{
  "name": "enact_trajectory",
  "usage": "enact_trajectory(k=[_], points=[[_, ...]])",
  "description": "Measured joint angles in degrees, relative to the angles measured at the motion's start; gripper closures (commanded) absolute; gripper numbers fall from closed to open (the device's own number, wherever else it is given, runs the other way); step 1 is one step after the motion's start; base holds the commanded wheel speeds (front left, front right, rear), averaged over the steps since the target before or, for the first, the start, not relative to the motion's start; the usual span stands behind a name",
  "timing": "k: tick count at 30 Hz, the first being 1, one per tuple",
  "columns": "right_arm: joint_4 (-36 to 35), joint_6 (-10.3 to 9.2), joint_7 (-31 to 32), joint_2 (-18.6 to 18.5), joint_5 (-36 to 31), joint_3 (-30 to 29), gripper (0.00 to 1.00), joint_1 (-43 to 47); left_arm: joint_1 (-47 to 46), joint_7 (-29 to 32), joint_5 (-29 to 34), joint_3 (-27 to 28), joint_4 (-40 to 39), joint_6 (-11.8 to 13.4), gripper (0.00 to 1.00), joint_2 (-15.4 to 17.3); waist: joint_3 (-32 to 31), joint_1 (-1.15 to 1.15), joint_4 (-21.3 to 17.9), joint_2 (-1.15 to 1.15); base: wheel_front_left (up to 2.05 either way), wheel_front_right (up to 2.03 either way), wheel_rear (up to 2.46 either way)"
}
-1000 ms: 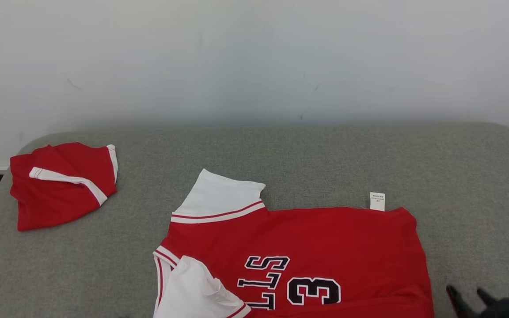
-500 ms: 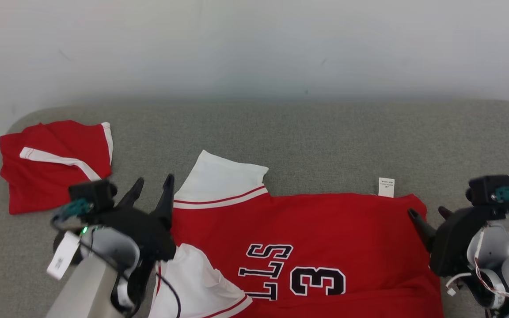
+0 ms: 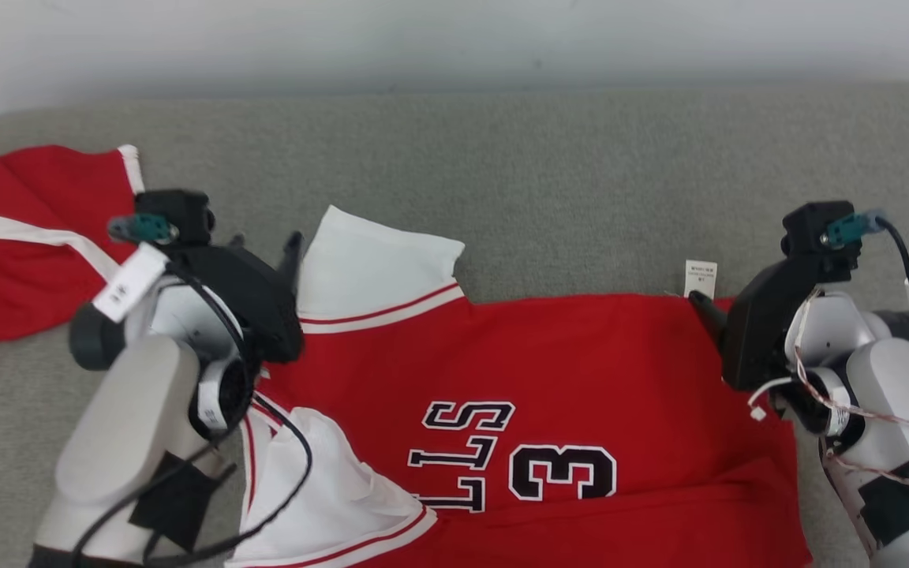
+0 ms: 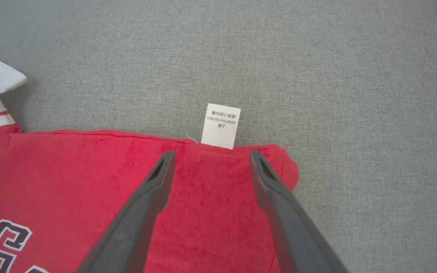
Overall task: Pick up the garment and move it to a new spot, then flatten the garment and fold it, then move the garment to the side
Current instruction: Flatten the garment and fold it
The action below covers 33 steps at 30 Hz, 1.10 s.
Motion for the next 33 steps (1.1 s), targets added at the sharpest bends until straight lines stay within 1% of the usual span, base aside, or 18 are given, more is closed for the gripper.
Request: enact_trajectory(k=[3, 8, 14, 20, 25, 30, 33], points=[[1.6, 0.00, 0.5, 0.8, -1.4, -1.3, 0.00, -1.7, -2.0, 1.5, 2.1, 1.7, 2.3, 0.0, 0.00, 0.3, 1.9, 0.00, -1.0, 0.00, 0.00, 0.00, 0.00], [2.4, 0.00, 1.0, 1.6, -3.4, -1.9, 0.00, -3.1, -3.6, 3.3, 4.0, 3.4, 5.4, 0.0, 0.00, 0.4, 4.6, 0.00, -3.3, 0.00, 0.00, 0.00, 0.00], [3.7, 0.00, 1.0, 2.9, -4.7, -2.3, 0.00, -5.1, -6.6, 4.3, 9.1, 4.6, 8.4, 0.0, 0.00, 0.3, 7.0, -0.01, -6.3, 0.00, 0.00, 0.00, 0.00], [6.1, 0.00, 0.8, 3.8, -5.2, -3.4, 0.00, -5.4, -8.4, 4.9, 10.5, 4.9, 11.2, 0.0, 0.00, -0.4, 8.4, -0.01, -8.8, 0.00, 0.00, 0.00, 0.00], [7.5, 0.00, 0.1, 4.7, -5.5, -4.5, 0.00, -6.1, -10.0, 5.4, 13.4, 5.3, 13.2, 0.0, 0.00, -0.6, 8.9, -0.01, -9.4, 0.00, 0.00, 0.00, 0.00], [8.8, 0.00, -0.6, 5.5, -5.5, -4.5, 0.00, -8.2, -11.4, 5.5, 14.9, 7.0, 14.6, 0.0, 0.00, -0.7, 9.1, -0.02, -9.3, 0.00, 0.00, 0.00, 0.00], [9.7, 0.00, -0.6, 5.9, -5.5, -4.2, 0.00, -8.5, -11.7, 5.6, 15.6, 7.7, 15.4, 0.0, 0.00, -1.5, 9.3, -0.02, -9.1, 0.00, 0.00, 0.00, 0.00]])
